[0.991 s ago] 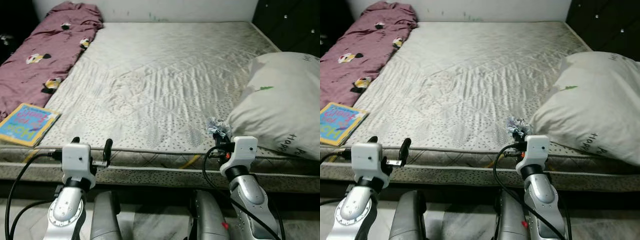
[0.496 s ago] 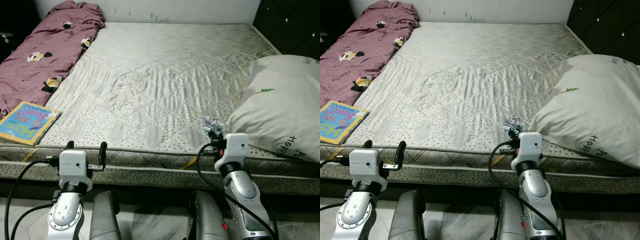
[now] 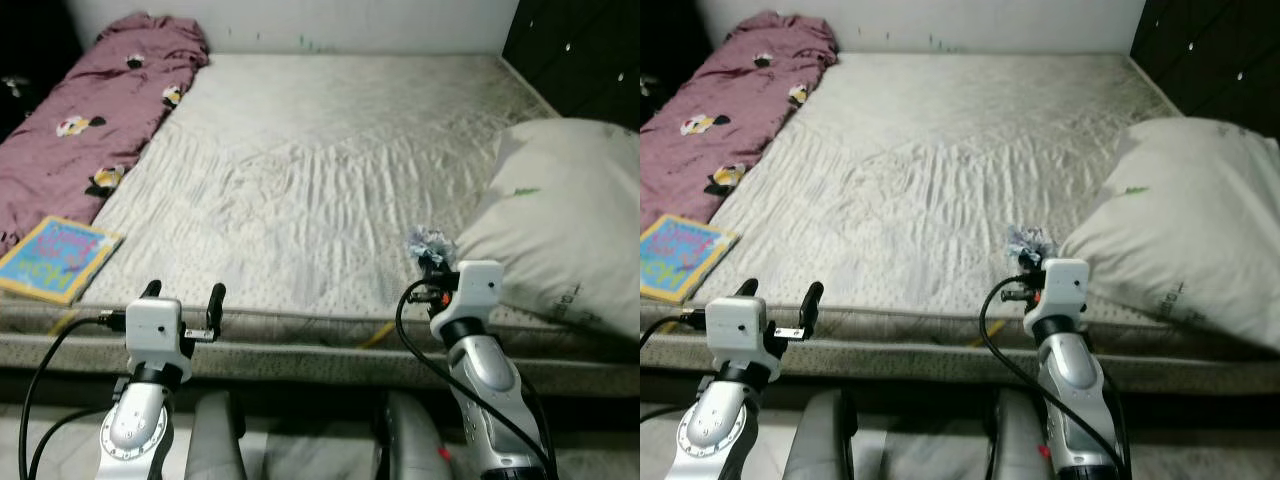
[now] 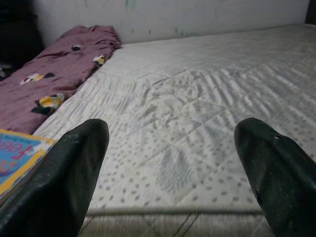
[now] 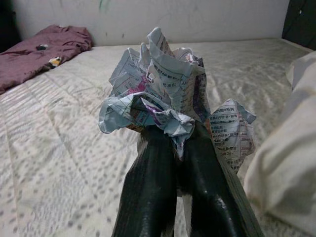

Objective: Clean up the room

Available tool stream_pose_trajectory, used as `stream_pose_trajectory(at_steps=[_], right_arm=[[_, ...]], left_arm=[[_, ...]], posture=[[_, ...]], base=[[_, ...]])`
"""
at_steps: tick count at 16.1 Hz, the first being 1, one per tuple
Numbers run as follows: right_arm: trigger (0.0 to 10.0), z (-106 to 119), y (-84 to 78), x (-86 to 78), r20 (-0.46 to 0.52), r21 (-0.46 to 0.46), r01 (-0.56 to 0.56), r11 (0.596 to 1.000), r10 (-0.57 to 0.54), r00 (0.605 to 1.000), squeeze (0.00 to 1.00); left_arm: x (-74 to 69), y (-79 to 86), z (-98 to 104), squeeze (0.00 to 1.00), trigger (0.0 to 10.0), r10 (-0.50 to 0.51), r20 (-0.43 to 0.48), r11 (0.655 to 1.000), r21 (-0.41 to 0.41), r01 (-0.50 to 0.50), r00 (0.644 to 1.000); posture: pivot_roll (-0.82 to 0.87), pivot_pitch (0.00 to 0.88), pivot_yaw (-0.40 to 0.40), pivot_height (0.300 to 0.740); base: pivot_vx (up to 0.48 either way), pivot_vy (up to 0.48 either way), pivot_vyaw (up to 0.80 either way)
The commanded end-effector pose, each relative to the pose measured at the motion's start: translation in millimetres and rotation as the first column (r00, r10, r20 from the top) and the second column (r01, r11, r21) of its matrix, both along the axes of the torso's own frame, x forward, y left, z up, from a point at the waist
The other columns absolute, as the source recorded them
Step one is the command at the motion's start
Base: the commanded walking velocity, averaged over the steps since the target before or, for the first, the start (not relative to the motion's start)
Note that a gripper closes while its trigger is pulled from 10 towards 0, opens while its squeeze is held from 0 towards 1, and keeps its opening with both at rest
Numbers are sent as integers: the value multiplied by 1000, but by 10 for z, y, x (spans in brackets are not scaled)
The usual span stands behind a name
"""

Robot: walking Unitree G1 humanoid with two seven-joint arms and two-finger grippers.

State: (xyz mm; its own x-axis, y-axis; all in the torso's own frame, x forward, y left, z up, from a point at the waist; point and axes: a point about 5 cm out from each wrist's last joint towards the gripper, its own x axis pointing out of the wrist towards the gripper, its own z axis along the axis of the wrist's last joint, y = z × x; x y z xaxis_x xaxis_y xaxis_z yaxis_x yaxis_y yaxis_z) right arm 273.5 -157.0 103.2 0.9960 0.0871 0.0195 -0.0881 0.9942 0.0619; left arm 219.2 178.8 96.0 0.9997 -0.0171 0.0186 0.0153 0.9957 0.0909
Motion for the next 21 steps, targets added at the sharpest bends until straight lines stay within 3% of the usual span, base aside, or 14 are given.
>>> stream_pose_trajectory(at_steps=[1, 5, 10, 21], right_arm=[[10000, 62, 27, 33, 16, 5, -16, 1000, 16, 1000, 0], [10000, 75, 31, 65, 15, 0, -23, 1000, 23, 1000, 0], [10000, 85, -8, 65, 16, -7, -15, 1000, 15, 1000, 0], [10000, 65, -25, 85, -9, -10, -18, 1000, 18, 1000, 0]], left_arm=[[17, -9, 58, 0, 10000, -15, 22, 1000, -12, 16, 1000], [65, -54, 62, 0, 10000, -27, 14, 999, -23, 28, 1000], [117, -88, -28, 0, 10000, 3, -57, 999, 52, -1, 998], [222, -172, 103, 0, 10000, 5, -17, 1000, -11, -5, 1000]], posture=[[-10, 0, -13, 634], [-10, 0, -23, 681], [-22, 0, -23, 740], [-17, 0, -40, 740]], base=[[0, 0, 0], [0, 0, 0], [0, 0, 0], [0, 0, 0]])
